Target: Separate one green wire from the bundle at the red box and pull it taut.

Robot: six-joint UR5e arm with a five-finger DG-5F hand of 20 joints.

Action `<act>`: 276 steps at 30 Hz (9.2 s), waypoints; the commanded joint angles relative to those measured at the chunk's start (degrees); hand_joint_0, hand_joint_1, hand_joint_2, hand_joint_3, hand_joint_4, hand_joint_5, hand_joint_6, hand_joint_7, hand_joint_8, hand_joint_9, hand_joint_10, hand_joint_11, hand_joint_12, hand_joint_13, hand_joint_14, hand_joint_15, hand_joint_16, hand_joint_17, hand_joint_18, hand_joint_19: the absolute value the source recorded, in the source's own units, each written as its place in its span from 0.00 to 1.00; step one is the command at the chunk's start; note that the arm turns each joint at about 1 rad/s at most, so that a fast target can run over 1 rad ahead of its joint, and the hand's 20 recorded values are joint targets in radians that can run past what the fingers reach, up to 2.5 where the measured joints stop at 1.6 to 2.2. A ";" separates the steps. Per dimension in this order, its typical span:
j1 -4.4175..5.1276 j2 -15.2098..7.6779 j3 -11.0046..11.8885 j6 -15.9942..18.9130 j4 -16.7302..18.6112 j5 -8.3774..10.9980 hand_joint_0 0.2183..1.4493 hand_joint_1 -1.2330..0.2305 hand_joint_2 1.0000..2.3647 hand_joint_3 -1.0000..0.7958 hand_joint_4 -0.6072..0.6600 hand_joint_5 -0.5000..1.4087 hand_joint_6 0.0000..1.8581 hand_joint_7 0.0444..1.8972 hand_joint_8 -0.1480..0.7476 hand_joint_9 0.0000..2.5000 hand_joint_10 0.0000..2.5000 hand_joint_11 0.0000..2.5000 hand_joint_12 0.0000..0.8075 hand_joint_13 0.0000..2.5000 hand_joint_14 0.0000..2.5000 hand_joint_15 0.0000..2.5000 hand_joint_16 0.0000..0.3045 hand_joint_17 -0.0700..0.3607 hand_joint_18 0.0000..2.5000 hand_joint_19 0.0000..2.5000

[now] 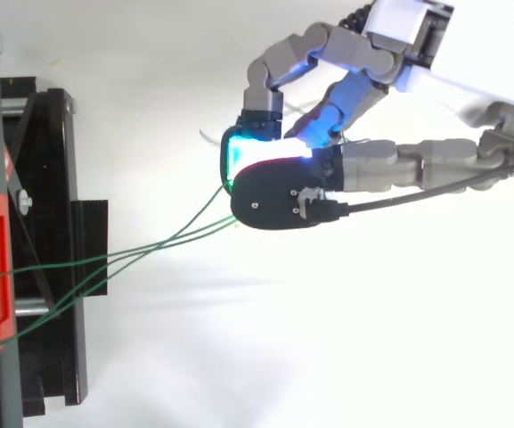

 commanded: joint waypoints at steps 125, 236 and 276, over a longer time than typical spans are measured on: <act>0.97 0.00 -7.72 -1.58 13.76 1.92 0.33 0.31 0.01 0.40 0.57 0.17 0.49 0.54 0.47 0.49 0.01 0.55 0.48 0.37 0.01 0.32 0.18 0.44 0.30 0.31; 2.56 -0.17 -7.72 5.71 11.74 7.72 0.30 0.35 0.01 0.45 0.58 0.18 0.46 0.58 0.50 0.49 0.01 0.51 0.53 0.40 0.01 0.34 0.20 0.48 0.30 0.31; 2.38 0.00 -7.81 7.12 11.21 8.07 0.39 0.21 0.01 0.34 0.56 0.16 0.48 0.52 0.45 0.45 0.01 0.51 0.46 0.36 0.01 0.33 0.17 0.44 0.28 0.29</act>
